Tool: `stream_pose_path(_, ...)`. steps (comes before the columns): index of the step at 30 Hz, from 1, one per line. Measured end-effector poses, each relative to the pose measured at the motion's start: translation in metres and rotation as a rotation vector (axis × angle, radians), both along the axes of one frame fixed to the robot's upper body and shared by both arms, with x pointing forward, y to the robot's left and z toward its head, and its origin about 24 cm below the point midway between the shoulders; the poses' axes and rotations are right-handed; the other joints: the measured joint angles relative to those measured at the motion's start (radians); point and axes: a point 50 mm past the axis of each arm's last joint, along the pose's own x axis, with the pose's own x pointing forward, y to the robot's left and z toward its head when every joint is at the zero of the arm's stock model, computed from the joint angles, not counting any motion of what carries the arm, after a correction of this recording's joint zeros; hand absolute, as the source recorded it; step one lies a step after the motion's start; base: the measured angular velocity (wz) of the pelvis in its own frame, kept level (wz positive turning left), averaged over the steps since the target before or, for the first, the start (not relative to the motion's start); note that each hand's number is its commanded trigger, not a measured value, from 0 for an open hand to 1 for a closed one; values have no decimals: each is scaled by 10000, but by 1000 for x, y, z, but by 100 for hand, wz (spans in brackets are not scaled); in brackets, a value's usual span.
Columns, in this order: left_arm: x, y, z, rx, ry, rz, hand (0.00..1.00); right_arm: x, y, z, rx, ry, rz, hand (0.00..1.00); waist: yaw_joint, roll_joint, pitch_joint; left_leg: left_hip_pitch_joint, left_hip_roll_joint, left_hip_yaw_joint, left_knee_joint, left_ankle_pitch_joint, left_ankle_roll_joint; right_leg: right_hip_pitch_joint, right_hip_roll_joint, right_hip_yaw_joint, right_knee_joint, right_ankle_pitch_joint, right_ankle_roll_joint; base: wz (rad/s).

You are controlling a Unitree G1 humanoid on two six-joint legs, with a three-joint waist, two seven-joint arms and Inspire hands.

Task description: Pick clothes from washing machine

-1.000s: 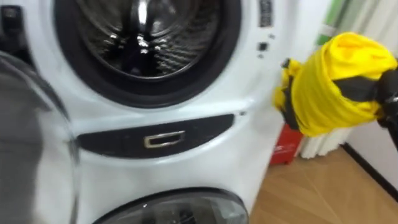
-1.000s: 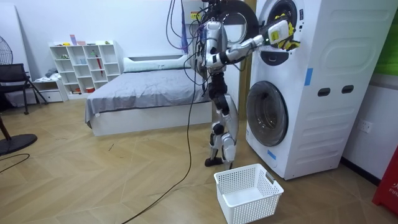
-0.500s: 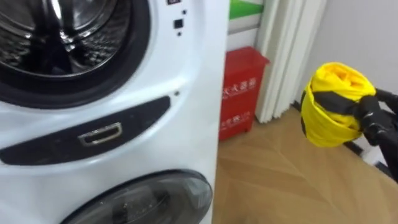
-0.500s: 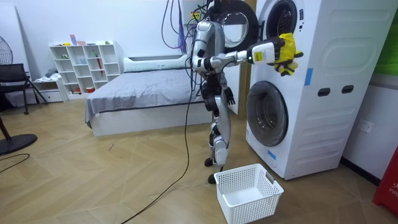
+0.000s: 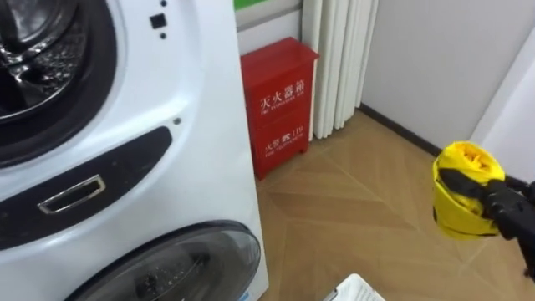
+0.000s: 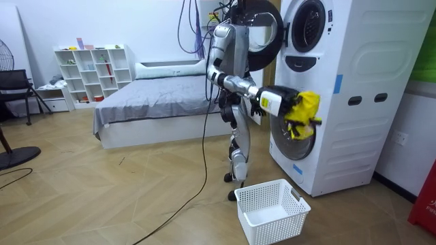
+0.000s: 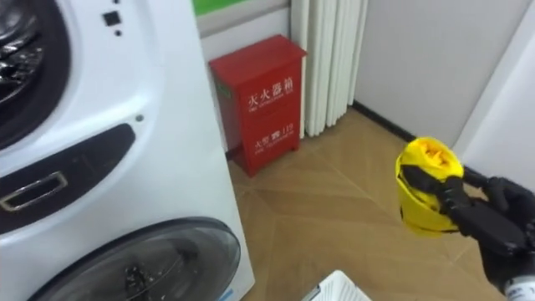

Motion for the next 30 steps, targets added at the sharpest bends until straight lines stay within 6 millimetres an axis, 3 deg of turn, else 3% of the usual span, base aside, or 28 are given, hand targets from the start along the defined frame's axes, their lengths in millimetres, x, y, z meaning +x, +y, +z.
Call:
stream_pose_path(7,11,-7,1,-62,-204,-673,0,10,6,-32,654,1085,-470,100,-5,273,-11,-560,14,-242,-136,212,-94,-456,12,-219,-21,9,-162,9)
stream_pose_path(12,16,-15,0,-203,-168,-1354,0,4,14,-57,783,2123,-455,100,-37,436,-16,-731,62,-519,-129,283,-181,-656,26,-513,228,-209,-433,15)
stream_pose_path(15,22,-16,2,-290,-400,-1243,0,2,16,-65,664,2440,-517,100,-37,510,68,-929,198,-644,253,134,-276,-822,73,-630,557,-401,-595,10)
stream_pose_path(18,24,-20,1,-423,-390,-1300,0,-2,23,-80,720,2981,-299,100,5,501,138,-927,355,-703,753,-185,-396,-872,174,-580,1060,-743,-713,-3)
stream_pose_path(21,25,-25,0,-662,-420,-1130,0,-6,26,-91,815,3429,-122,100,-6,552,138,-982,361,-966,1068,-304,-516,-1013,210,-468,1395,-1044,-765,-9)
stream_pose_path(27,32,-29,1,-1038,-840,-649,0,-8,23,-108,1106,4189,-586,100,-3,662,114,-1068,169,-1208,712,-297,-521,-1450,290,-111,1718,-1143,-790,-20)
stream_pose_path(28,34,-29,2,-1049,-901,-654,0,-8,23,-108,1138,4187,-624,93,-15,673,111,-1084,153,-1225,659,-297,-523,-1500,291,-105,1731,-1152,-789,-8)
stream_pose_path(29,40,-30,4,-1109,-1058,-562,0,-9,23,-109,1238,4202,-729,0,-19,687,108,-1097,144,-1221,576,-285,-542,-1536,300,-102,1712,-1151,-789,0)
stream_pose_path(30,44,-30,5,-1118,-1179,-593,0,-10,23,-111,1367,4231,-840,0,-16,692,105,-1078,124,-1218,481,-256,-585,-1541,301,-78,1698,-1151,-790,3)
